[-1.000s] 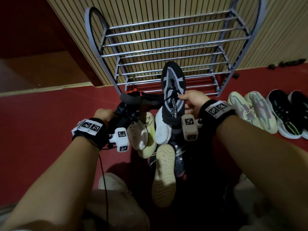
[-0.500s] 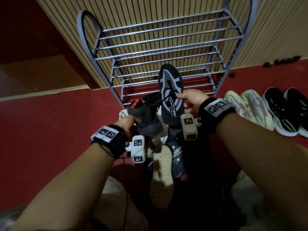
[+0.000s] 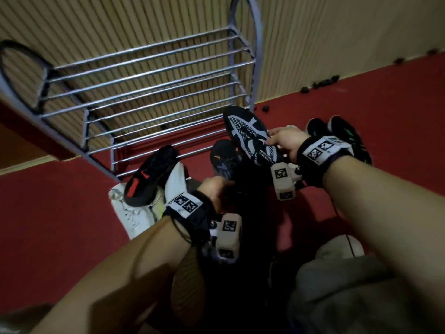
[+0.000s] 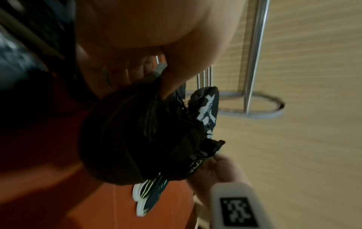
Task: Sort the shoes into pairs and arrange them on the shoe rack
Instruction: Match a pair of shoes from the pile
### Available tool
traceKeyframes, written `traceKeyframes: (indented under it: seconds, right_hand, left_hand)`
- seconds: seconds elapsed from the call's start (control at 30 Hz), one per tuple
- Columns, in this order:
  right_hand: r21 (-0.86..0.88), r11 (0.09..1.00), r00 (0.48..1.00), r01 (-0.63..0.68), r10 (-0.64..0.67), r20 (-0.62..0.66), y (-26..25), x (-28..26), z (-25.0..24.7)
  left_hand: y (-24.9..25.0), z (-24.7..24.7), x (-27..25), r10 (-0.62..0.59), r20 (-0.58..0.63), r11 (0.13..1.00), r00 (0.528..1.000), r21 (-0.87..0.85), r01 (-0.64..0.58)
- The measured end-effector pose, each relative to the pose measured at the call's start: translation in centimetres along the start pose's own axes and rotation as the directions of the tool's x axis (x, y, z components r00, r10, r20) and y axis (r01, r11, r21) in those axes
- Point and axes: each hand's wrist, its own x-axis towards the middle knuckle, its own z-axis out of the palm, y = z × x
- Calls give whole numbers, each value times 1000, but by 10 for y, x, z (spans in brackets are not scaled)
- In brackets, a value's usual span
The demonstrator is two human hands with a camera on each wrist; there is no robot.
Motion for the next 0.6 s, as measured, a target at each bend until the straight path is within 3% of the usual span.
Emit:
traceKeyframes:
  seconds: [0.23,0.33,0.43,0.6]
  right_hand:
    - [-20,996,979,-92,87,-183,64,29,-111]
    - [-160,972,964,-169,129,-232,93,28,-155]
    - [-274,924,942,-266,190,-276,115,17,-202]
    - [-548,760,936,-349,252,-246,182,8,-268]
  left_hand:
    - [6,101,43,-97,131,994,987,64,89]
    - [2,148,60,-108,149,991,983,98,94]
    - [-11,191,73,-142,190,983,971,139,117]
    - [-50,257,100,-249,240,939,938,296,174]
